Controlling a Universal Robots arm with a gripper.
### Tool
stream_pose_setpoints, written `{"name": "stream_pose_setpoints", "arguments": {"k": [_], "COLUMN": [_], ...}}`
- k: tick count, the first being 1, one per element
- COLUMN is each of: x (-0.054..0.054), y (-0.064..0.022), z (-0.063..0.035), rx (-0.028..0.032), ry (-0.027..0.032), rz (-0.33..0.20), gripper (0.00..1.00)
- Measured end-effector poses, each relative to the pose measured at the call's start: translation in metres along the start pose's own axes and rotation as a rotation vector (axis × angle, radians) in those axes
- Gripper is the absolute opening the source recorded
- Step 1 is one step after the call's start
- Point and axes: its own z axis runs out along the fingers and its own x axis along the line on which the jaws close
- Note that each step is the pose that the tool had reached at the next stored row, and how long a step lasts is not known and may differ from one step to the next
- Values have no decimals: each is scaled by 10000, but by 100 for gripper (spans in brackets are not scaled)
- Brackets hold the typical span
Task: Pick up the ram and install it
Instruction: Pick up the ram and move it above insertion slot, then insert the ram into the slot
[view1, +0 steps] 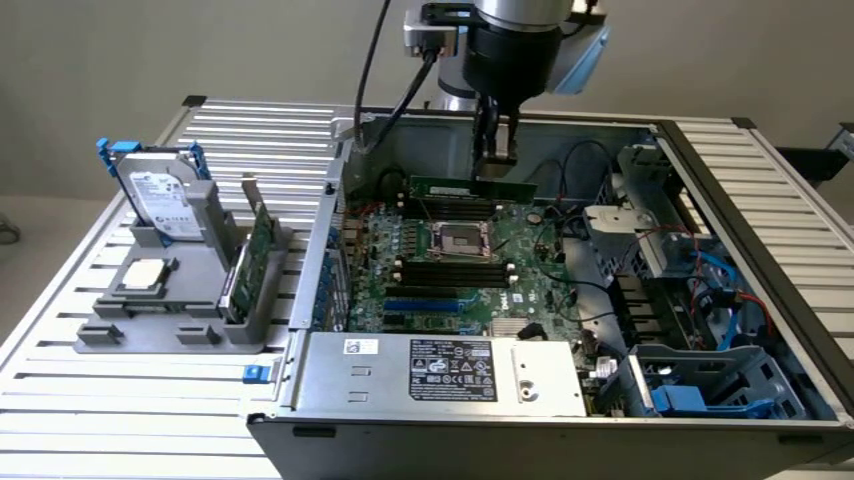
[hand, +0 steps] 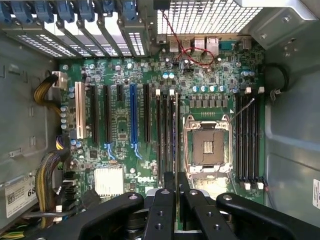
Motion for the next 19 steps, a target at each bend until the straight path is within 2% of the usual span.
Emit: {"name": "stream_pose_setpoints", "arguments": {"k": [1,2,8,10,19], "x": [1,2,6,5,6], "y": [-1,-2,-4,-3,-4], "z": [28,43,132,136,136], "rx": [35,46,53,47,47], "ry": [4,5,35,125,125], "rz": [-17,-26,-115,-114,-116], "gripper": [13,13,13,13,13]}}
